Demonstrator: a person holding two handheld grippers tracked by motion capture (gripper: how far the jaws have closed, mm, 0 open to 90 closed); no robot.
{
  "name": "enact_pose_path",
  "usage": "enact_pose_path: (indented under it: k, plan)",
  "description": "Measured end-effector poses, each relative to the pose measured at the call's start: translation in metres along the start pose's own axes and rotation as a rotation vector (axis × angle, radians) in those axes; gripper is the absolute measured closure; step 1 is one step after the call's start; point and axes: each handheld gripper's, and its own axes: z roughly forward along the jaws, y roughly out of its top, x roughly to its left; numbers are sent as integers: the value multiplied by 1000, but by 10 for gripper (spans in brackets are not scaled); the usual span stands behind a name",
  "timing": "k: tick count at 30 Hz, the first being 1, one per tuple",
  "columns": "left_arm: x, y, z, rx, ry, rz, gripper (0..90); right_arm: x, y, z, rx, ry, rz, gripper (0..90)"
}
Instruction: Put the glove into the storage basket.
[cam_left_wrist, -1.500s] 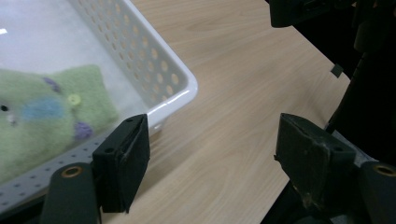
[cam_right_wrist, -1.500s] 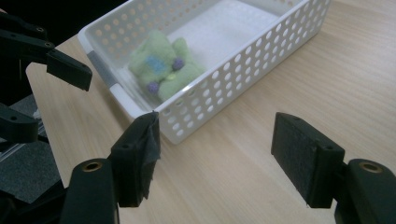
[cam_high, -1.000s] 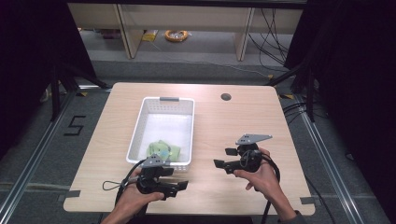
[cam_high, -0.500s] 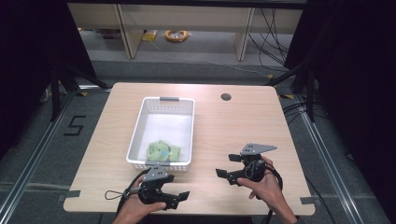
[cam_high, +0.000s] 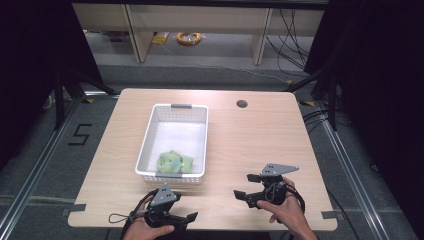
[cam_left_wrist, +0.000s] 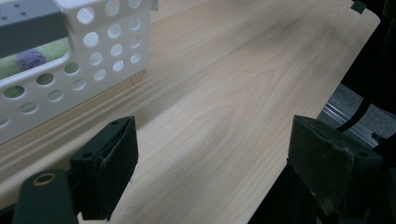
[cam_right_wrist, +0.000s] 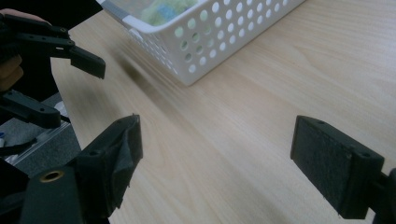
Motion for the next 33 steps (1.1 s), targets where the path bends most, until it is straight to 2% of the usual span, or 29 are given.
enact_pose_path:
  k: [1, 2, 3, 4, 5, 6, 7, 9, 10, 11, 12, 13, 14, 15, 16, 17, 19, 20, 21, 22, 23, 24, 26, 28, 29, 30, 33]
  plan:
    - [-2, -1, 1, -25, -9, -26, 156, -1, -2, 0, -3, -3, -8, 179]
    - [-2, -2, 0, -13, -8, -18, 155, 0, -4, 0, 0, 5, 8, 180]
    - [-3, -3, 0, -17, -8, -23, 155, -1, -6, -2, 7, -18, -20, 179]
    - [-3, -3, 0, -21, -13, -12, 155, -1, -8, -1, 2, -18, -32, 178]
    - [-3, -4, 0, -29, -16, -13, 155, 2, -10, -2, 11, -15, 2, 178]
    - [-3, -5, -1, -21, -14, -15, 155, 2, -11, -2, 14, -11, -4, 178]
    - [-3, -5, -1, -24, -13, -14, 155, 0, -13, -1, 2, -28, -48, 177]
    - [-3, -6, -2, -22, -15, -13, 155, 5, -17, -3, 20, -13, 9, 176]
    - [-5, -7, -2, -22, -11, -29, 155, 5, -18, -3, 21, -17, 4, 175]
    - [-4, -8, -2, -23, -18, -18, 155, 5, -20, -3, 27, -25, -13, 174]
    - [-4, -8, -3, -24, -17, 5, 155, 6, -22, -3, 29, -25, -6, 174]
    - [-4, -8, -3, -17, -18, 4, 155, 5, -24, -3, 25, -29, -46, 174]
    - [-6, -8, -3, -22, -22, -2, 155, 5, -25, -3, 28, -21, -43, 173]
    - [-6, -9, -3, -26, -21, -1, 155, 9, -28, -5, 36, -34, -18, 173]
    - [-7, -10, -3, -30, -9, 0, 155, 7, -29, -4, 28, -29, -35, 173]
    - [-6, -10, -4, -20, -20, 3, 155, 10, -31, -5, 31, -44, -29, 172]
    - [-7, -11, -3, -35, -12, 0, 156, 11, -34, -5, 39, -48, -49, 170]
    - [-7, -12, -4, -27, -15, 2, 155, 12, -36, -5, 39, -44, -55, 169]
    - [-7, -12, -5, -23, -13, 4, 155, 14, -38, -6, 42, -61, -54, 168]
    - [-7, -12, -5, -26, -11, 3, 155, 14, -40, -6, 41, -43, -63, 168]
    - [-7, -13, -5, -25, -11, 4, 155, 15, -41, -7, 44, -65, -77, 167]
    - [-7, -13, -5, -23, -11, 5, 155, 17, -43, -7, 40, -60, -55, 167]
    - [-8, -14, -4, -24, -14, 2, 155, 17, -46, -8, 48, -57, -86, 167]
    - [-9, -15, -4, -23, -13, 4, 155, 18, -48, -9, 59, -49, -73, 167]
    - [-9, -15, -4, -20, -13, 6, 156, 18, -50, -10, 56, -78, -90, 167]
    - [-10, -15, -3, -29, -9, 0, 155, 18, -51, -9, 49, -82, -91, 167]
    - [-9, -16, -4, -15, -13, 3, 155, 19, -54, -11, 57, -91, -90, 167]
